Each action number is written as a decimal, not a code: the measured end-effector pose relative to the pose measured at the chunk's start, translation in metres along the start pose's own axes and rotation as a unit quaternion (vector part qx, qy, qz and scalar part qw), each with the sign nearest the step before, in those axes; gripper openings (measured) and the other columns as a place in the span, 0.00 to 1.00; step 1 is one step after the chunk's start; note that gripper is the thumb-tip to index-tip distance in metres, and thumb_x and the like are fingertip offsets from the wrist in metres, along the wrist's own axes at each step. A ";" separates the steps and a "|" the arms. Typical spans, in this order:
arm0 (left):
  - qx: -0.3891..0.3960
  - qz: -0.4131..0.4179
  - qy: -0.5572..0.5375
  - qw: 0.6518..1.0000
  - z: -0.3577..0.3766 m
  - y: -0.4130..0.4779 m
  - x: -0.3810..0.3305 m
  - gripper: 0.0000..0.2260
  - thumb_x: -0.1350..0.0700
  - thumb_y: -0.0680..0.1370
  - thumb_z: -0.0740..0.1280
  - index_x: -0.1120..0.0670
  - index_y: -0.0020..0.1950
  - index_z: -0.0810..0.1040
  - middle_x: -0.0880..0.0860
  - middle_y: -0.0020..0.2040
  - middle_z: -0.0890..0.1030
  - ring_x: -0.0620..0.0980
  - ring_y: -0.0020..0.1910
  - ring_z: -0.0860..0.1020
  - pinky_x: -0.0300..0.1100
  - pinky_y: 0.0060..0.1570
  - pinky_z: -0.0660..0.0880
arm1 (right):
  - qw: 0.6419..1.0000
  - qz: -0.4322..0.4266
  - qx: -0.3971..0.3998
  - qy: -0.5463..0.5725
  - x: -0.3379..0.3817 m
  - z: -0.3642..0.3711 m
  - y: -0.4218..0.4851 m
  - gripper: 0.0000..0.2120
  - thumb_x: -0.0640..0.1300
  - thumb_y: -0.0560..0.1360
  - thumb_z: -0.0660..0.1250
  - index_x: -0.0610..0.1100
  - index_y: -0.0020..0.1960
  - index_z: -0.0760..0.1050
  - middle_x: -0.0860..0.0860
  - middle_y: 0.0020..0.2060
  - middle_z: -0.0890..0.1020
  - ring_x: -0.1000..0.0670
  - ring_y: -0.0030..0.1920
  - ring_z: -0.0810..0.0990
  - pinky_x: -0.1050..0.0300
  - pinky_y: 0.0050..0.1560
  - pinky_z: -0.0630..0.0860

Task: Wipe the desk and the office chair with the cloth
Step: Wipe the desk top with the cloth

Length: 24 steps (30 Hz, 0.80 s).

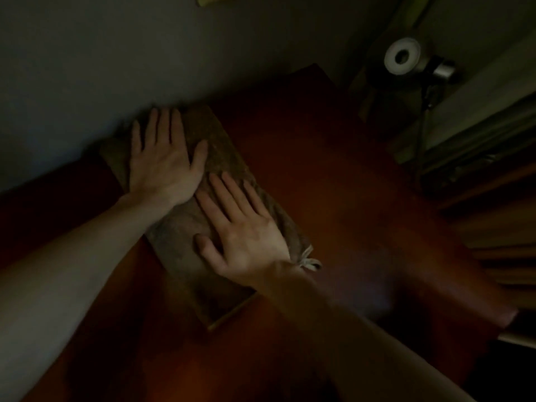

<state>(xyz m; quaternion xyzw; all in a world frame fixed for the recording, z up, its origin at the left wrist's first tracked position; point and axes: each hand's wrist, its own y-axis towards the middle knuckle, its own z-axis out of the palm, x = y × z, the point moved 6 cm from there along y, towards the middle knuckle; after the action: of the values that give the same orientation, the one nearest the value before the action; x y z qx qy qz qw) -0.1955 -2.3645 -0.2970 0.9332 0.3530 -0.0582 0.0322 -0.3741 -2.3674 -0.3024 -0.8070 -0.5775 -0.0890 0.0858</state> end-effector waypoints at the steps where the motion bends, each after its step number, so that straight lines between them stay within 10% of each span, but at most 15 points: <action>1: 0.005 0.027 0.001 1.000 0.001 0.005 -0.007 0.39 0.36 0.80 0.43 0.62 0.83 0.54 0.63 0.83 0.58 0.59 0.83 0.54 0.59 0.81 0.46 | 1.000 0.021 -0.019 0.009 0.000 -0.001 -0.003 0.34 0.61 0.85 0.52 0.46 0.85 0.52 0.43 0.84 0.51 0.45 0.84 0.43 0.42 0.83 0.42; 14: 0.058 0.355 0.044 0.932 0.010 -0.010 -0.115 0.40 0.33 0.81 0.40 0.59 0.85 0.50 0.57 0.85 0.52 0.55 0.84 0.49 0.55 0.82 0.45 | 0.939 0.313 -0.114 0.082 0.029 0.006 -0.067 0.34 0.59 0.83 0.54 0.47 0.85 0.52 0.45 0.85 0.52 0.47 0.84 0.41 0.41 0.83 0.48; 24: 0.068 0.416 0.047 0.906 0.017 -0.067 -0.176 0.39 0.33 0.81 0.41 0.59 0.85 0.48 0.57 0.85 0.50 0.54 0.84 0.46 0.56 0.82 0.45 | 0.924 0.354 -0.125 0.074 0.023 0.008 -0.143 0.37 0.59 0.81 0.58 0.49 0.85 0.52 0.47 0.85 0.53 0.47 0.85 0.45 0.41 0.83 0.52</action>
<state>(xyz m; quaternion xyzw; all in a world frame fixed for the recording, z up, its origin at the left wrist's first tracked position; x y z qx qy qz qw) -0.3724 -2.4309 -0.2925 0.9969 -0.0709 -0.0192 -0.0270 -0.5016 -2.2992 -0.2997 -0.9543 -0.2300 -0.1833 0.0525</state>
